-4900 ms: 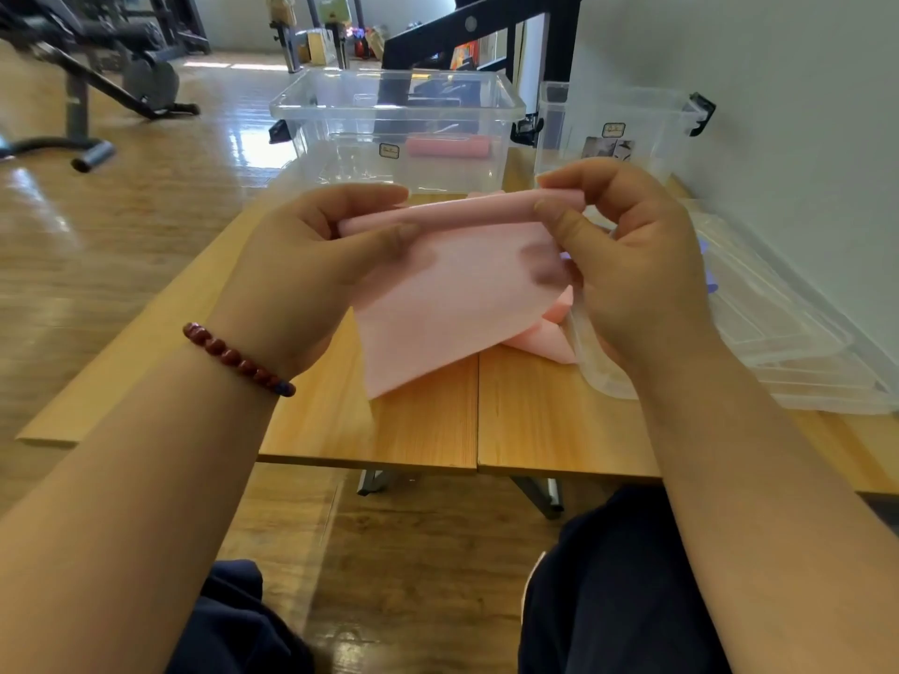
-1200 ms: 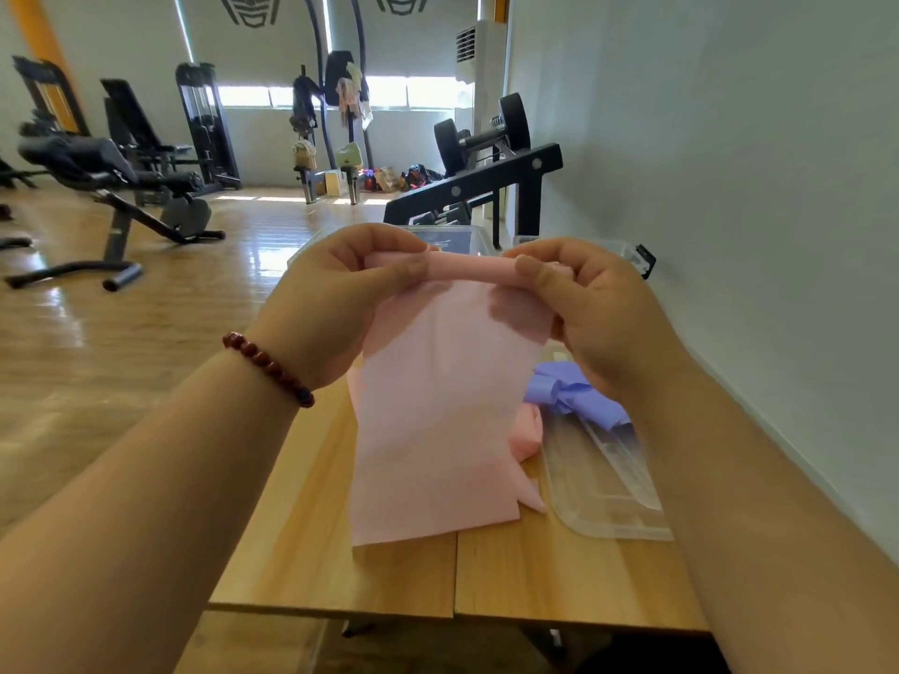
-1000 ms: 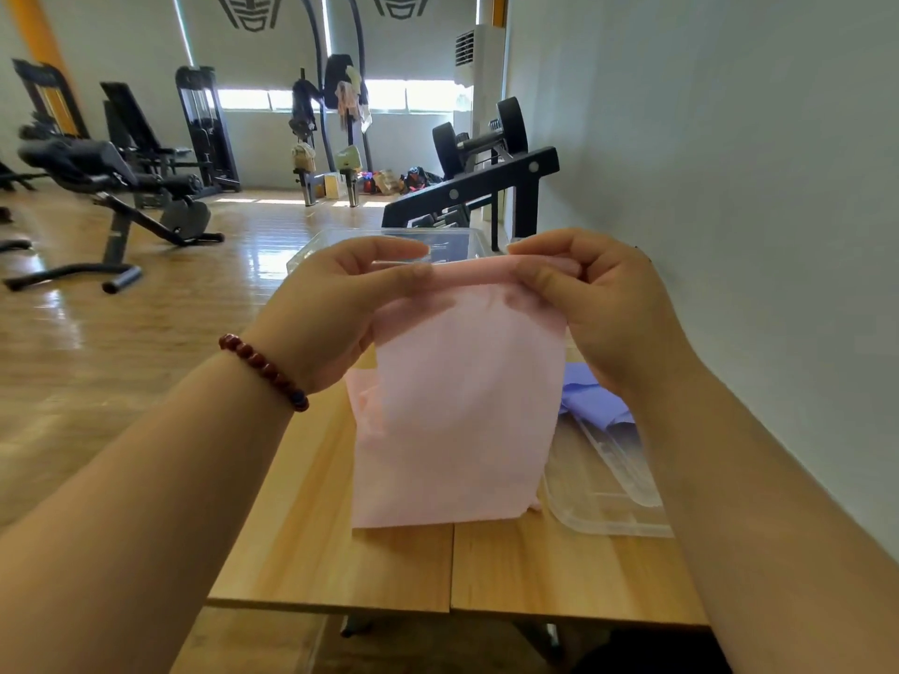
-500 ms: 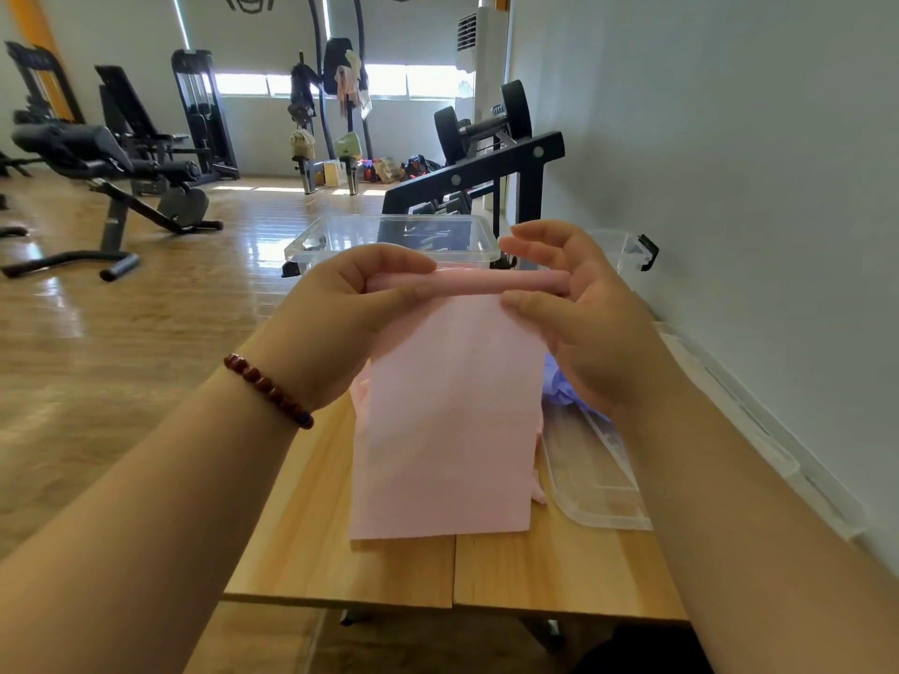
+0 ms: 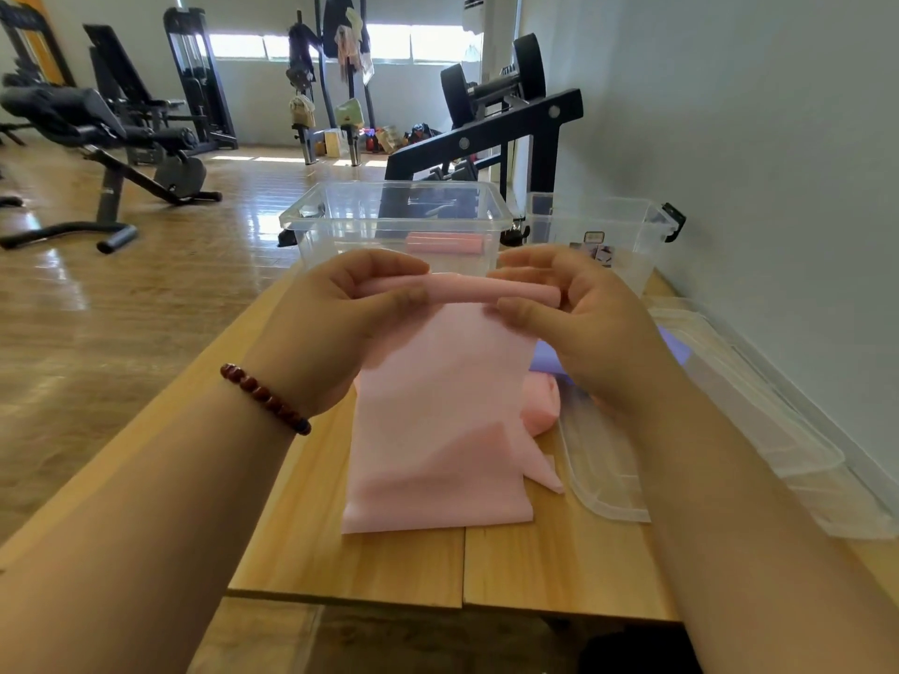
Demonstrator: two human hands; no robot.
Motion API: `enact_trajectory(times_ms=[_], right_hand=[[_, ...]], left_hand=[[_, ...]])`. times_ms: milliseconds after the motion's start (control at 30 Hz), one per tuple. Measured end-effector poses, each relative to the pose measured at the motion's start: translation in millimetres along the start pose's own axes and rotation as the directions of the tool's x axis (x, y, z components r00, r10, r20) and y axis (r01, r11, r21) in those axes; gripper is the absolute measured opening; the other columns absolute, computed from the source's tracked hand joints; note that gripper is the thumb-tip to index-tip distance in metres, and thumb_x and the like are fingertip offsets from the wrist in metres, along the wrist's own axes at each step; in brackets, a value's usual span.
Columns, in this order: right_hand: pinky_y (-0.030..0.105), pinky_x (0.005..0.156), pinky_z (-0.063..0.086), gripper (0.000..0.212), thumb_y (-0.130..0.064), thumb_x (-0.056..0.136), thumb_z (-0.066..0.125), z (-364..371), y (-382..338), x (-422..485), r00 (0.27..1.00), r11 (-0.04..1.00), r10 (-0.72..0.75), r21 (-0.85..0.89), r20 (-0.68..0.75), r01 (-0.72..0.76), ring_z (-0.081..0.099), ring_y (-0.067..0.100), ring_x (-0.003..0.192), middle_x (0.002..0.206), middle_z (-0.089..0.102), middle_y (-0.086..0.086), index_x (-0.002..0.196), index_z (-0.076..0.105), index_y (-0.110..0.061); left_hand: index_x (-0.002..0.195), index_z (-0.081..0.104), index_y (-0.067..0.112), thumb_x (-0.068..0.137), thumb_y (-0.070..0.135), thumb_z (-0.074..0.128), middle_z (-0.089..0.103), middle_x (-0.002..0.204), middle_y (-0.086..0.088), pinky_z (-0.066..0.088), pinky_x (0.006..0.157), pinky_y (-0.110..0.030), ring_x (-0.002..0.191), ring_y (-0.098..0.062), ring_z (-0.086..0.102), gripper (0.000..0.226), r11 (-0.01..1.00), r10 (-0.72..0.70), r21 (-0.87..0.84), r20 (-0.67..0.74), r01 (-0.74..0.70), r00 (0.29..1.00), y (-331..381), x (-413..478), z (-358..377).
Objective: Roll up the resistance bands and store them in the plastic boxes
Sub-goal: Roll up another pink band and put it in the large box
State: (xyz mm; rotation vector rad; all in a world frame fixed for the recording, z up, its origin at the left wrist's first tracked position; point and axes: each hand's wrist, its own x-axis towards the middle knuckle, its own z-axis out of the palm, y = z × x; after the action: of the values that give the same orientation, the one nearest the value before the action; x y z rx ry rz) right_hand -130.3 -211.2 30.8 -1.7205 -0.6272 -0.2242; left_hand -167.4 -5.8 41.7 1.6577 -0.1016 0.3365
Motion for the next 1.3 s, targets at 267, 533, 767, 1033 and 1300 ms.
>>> enact_trajectory(times_ms=[267, 533, 767, 1033, 1300], right_hand=[[0.041, 0.081, 0.059, 0.020, -0.011, 0.089, 0.070, -0.5, 17.0, -4.4, 0.996, 0.999, 0.044, -0.014, -0.076, -0.045, 0.068, 0.017, 0.088, 0.087, 0.072, -0.007, 0.090, 0.074, -0.031], [0.027, 0.074, 0.055, 0.037, 0.000, 0.086, 0.070, 5.2, 27.8, -13.1, 0.993, 0.994, 0.063, 0.093, -0.101, -0.054, 0.064, 0.006, 0.083, 0.081, 0.069, -0.015, 0.076, 0.072, -0.036], [0.025, 0.082, 0.053, 0.047, 0.011, 0.083, 0.065, 10.0, 28.6, -22.0, 0.993, 0.985, 0.054, 0.169, -0.109, -0.035, 0.067, 0.008, 0.096, 0.090, 0.072, -0.011, 0.069, 0.073, -0.033], [0.031, 0.077, 0.056, 0.021, -0.021, 0.090, 0.070, 8.7, 31.6, -27.7, 0.991, 0.989, 0.130, 0.078, -0.033, -0.127, 0.067, 0.016, 0.095, 0.101, 0.068, -0.004, 0.099, 0.068, -0.040], [0.021, 0.078, 0.052, 0.032, -0.007, 0.085, 0.074, 13.8, 28.0, -27.7, 0.993, 0.995, 0.068, 0.086, -0.099, -0.060, 0.066, 0.006, 0.094, 0.092, 0.072, -0.014, 0.079, 0.074, -0.039]], left_hand=[[0.087, 0.075, 0.022, 0.063, 0.023, 0.075, 0.072, 0.086, -0.004, 0.059, 0.069, -0.028, 0.078, -0.018, 0.067, 0.024, 0.995, -0.081, -0.059, 0.062, 0.084, 0.995, -18.2, -1.5, -5.6], [0.098, 0.070, 0.016, 0.084, 0.001, 0.063, 0.070, 0.090, -0.004, 0.056, 0.066, -0.019, 0.080, -0.013, 0.068, 0.022, 0.983, -0.108, -0.139, 0.085, 0.119, 0.991, -37.4, -9.2, -3.9], [0.101, 0.072, 0.016, 0.068, 0.023, 0.070, 0.072, 0.096, -0.004, 0.056, 0.072, -0.021, 0.086, -0.013, 0.068, 0.034, 0.977, -0.150, -0.139, 0.086, 0.161, 0.985, -38.0, -19.0, -2.4], [0.098, 0.071, 0.012, 0.083, -0.001, 0.064, 0.070, 0.103, -0.010, 0.057, 0.074, -0.023, 0.090, -0.017, 0.065, 0.021, 0.974, -0.131, -0.177, 0.074, 0.143, 0.989, -38.4, -20.6, -4.3], [0.100, 0.073, 0.020, 0.065, 0.032, 0.073, 0.070, 0.107, -0.008, 0.056, 0.078, -0.029, 0.093, -0.019, 0.067, 0.037, 0.981, -0.153, -0.110, 0.056, 0.159, 0.987, -38.2, -23.0, -1.9]])
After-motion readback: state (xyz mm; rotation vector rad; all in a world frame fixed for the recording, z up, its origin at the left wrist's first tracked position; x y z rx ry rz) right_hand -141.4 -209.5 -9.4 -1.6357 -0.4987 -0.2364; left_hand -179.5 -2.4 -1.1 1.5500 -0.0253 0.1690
